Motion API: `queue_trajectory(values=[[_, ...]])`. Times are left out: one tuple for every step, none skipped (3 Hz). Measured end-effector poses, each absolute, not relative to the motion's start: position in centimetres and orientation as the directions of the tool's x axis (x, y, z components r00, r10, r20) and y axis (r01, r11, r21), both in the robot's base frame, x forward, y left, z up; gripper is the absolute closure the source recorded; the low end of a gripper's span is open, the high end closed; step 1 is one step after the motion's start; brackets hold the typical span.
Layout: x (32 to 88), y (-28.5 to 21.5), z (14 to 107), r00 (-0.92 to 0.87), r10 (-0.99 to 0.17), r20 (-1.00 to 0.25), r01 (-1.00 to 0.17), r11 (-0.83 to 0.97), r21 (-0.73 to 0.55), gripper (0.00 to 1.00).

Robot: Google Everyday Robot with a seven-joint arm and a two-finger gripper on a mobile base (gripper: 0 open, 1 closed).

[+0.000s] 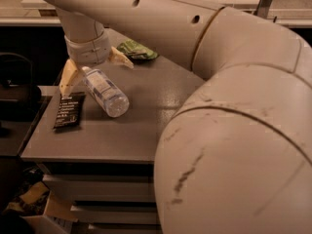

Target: Move blue plastic bottle near rxbar chocolate

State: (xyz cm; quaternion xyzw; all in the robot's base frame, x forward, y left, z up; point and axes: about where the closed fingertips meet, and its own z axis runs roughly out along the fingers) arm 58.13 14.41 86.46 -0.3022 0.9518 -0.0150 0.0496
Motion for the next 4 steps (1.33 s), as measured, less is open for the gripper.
queue_trajectory(values=[[58.2,14.3,86.4,-0.814,-0.575,-0.084,-0.572,0.818,-0.054,0.00],[58.3,13.4,87.2,-0.802,-0.587,-0.112,-0.586,0.809,-0.043,0.00],[58.4,12.4,88.1,-0.787,-0.604,-0.127,-0.605,0.796,-0.038,0.00],[58.6,11.9,88.8,-0.779,-0.612,-0.136,-0.613,0.789,-0.038,0.00]])
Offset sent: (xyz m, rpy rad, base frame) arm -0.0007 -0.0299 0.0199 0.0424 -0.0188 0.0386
